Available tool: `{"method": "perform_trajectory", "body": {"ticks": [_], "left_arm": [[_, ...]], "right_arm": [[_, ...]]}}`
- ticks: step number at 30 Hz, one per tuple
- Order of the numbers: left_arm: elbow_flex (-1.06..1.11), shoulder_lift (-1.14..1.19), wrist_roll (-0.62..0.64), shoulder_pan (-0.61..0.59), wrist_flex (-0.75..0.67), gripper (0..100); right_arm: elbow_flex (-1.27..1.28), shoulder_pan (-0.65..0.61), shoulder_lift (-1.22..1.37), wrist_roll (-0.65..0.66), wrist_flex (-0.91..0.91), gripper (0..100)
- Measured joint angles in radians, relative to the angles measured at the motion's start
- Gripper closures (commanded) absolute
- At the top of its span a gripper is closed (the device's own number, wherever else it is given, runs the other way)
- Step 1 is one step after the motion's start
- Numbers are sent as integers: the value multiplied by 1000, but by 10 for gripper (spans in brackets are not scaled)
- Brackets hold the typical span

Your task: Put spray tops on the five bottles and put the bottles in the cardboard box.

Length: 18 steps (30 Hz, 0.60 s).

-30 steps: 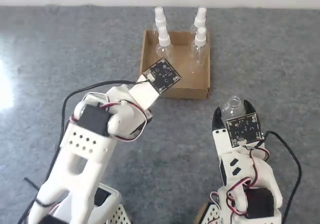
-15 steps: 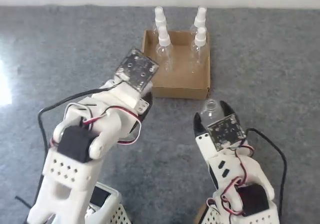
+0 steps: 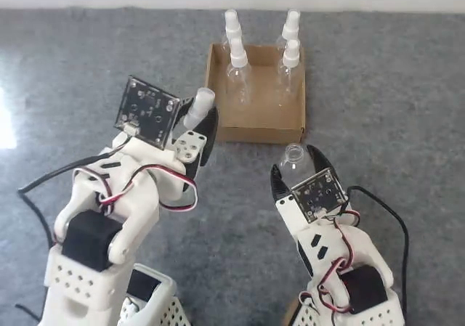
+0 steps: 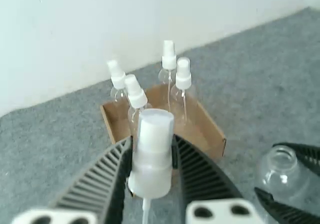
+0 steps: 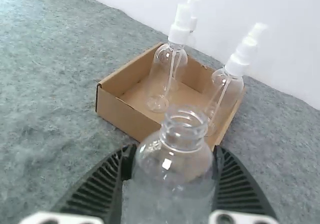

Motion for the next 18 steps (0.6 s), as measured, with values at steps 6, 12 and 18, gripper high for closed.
{"method": "perform_trajectory", "body": {"ticks": [6, 12, 18], "left_arm": [[0, 0, 17, 0, -74, 953], [0, 0, 117, 0, -141, 953], [0, 0, 241, 0, -210, 953]], "right_arm": [[0, -5, 0, 0, 0, 852], [49, -28, -2, 0, -29, 853], [72, -103, 0, 0, -60, 853]]}}
